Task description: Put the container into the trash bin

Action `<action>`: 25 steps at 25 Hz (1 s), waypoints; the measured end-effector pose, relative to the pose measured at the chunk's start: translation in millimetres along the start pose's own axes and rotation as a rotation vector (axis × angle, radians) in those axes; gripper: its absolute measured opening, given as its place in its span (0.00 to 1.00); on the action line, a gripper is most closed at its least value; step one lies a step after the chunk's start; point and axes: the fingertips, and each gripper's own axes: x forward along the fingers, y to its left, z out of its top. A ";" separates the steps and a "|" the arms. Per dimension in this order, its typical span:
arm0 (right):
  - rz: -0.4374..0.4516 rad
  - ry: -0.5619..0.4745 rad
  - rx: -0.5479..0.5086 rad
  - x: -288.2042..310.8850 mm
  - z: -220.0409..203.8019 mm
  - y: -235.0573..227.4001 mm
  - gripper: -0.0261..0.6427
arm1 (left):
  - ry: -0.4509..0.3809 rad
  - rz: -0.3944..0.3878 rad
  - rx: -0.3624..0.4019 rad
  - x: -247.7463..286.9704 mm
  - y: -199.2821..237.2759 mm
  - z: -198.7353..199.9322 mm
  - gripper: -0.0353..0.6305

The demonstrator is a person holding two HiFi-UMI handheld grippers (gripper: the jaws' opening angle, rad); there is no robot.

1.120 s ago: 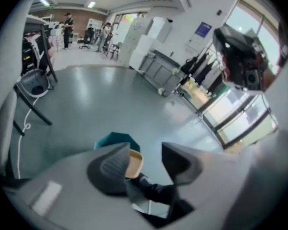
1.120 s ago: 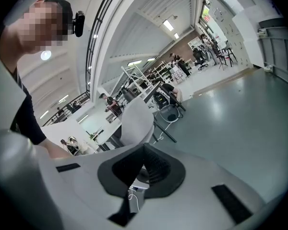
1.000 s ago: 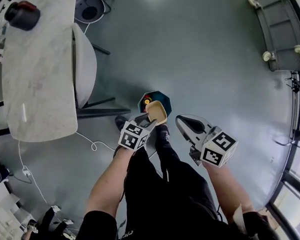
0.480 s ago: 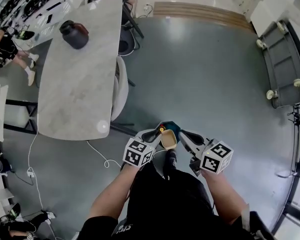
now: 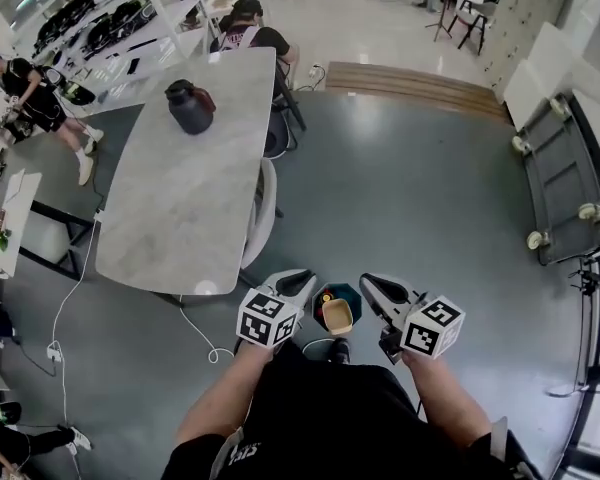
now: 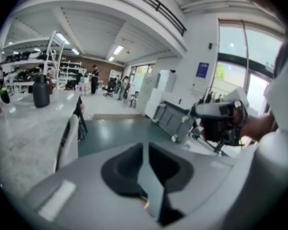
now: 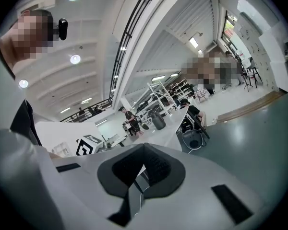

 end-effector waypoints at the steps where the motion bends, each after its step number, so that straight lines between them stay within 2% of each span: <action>1: 0.000 -0.001 -0.009 -1.6 4.2 1.8 0.03 | -0.018 0.012 0.007 -5.5 0.5 7.6 0.12; 13: -0.012 -0.059 -0.115 -14.2 47.2 16.1 0.03 | -0.217 0.143 -0.008 -73.8 16.6 71.1 0.10; 25: 0.030 -0.161 -0.182 -17.8 71.8 44.6 0.03 | -0.301 0.213 0.006 -115.6 25.8 95.3 0.08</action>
